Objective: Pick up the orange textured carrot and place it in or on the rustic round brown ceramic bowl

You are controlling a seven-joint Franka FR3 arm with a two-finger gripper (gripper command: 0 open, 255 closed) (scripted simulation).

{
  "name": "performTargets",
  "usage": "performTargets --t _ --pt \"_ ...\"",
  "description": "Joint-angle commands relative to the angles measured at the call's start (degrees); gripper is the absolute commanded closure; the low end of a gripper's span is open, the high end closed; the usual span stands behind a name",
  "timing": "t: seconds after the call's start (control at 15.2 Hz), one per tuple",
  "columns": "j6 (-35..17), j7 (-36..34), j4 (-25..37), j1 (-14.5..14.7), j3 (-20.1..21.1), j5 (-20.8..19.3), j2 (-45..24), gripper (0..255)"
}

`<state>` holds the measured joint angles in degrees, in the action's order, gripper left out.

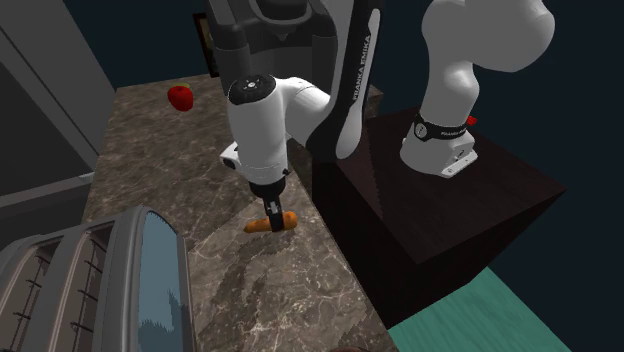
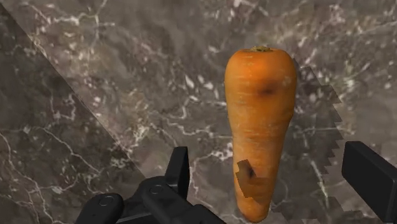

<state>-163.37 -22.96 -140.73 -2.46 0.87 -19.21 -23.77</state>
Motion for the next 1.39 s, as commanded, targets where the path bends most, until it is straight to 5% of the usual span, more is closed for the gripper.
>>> performTargets --t 0.0,0.73,0.79,1.32 --pt "-1.3 -0.6 0.9 0.5 -0.7 -0.6 -2.2 0" --pt "-3.5 -1.4 2.0 1.3 -1.8 -1.4 -5.4 0" --pt "-3.5 -1.4 2.0 1.3 -1.8 -1.4 -5.4 255" --pt "-3.5 -1.4 2.0 1.3 -1.8 -1.4 -5.4 255"
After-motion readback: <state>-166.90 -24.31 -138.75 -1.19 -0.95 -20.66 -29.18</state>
